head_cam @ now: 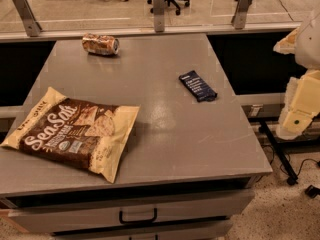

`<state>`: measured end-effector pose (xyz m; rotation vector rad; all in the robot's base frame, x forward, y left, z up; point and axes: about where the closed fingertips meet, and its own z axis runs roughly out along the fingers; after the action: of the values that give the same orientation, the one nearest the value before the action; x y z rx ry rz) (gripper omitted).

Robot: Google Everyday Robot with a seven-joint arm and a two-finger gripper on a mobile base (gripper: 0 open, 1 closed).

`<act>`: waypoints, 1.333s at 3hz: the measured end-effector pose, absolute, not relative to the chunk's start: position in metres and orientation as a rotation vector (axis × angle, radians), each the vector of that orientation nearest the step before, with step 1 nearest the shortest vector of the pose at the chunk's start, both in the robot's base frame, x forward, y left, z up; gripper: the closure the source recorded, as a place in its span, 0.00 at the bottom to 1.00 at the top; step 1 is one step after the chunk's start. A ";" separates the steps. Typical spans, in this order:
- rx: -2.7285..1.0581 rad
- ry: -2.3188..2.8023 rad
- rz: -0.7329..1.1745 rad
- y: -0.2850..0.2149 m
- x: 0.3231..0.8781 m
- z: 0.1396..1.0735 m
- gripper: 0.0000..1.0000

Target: Move rxbar blueberry near brown chip bag

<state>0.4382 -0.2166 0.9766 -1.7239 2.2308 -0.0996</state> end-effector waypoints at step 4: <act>-1.560 2.059 0.100 -0.163 0.545 0.900 0.00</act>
Offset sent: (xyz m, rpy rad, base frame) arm 0.0640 0.0320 -0.0638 0.1627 -0.0632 0.0562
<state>0.5452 -0.1628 0.8996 -1.5603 2.0587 0.1001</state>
